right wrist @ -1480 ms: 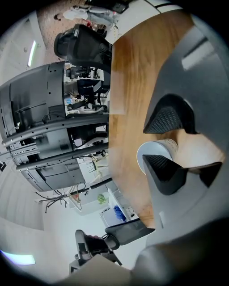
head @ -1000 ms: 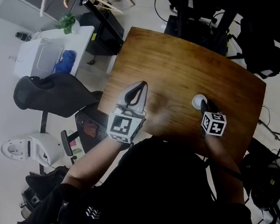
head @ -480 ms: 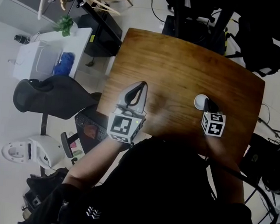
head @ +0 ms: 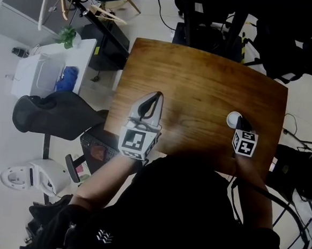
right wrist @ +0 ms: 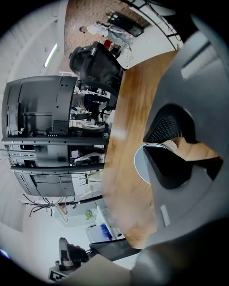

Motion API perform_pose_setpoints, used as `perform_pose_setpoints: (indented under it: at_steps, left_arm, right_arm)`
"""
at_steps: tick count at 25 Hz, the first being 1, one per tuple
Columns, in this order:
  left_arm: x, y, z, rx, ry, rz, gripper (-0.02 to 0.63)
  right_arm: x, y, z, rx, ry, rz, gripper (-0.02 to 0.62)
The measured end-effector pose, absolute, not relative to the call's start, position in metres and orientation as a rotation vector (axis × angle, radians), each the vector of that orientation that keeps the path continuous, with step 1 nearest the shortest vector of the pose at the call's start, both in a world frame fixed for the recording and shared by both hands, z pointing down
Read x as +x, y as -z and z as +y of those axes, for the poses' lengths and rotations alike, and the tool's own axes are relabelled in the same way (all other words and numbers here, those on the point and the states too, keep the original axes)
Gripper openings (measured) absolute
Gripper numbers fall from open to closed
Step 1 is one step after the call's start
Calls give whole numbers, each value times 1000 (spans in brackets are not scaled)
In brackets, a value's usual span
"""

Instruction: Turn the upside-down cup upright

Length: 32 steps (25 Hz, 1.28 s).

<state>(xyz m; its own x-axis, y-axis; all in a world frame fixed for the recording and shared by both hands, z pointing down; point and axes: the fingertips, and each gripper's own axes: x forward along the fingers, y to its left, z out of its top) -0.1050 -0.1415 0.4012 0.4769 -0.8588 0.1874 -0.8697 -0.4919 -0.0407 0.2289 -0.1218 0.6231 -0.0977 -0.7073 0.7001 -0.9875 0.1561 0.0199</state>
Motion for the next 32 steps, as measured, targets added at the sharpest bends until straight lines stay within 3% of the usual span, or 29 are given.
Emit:
perform_pose_setpoints:
  at_steps: [9,32]
  left_arm:
    - [-99,-395,-144,2658,-263,-1550,0]
    - [-109,-390,-139,2652,-269,-1575,0]
  right_arm:
    - [218,-625,-115,1482,-450,-1806,29]
    - [147,-625,-102,1312,-338,-1900,29]
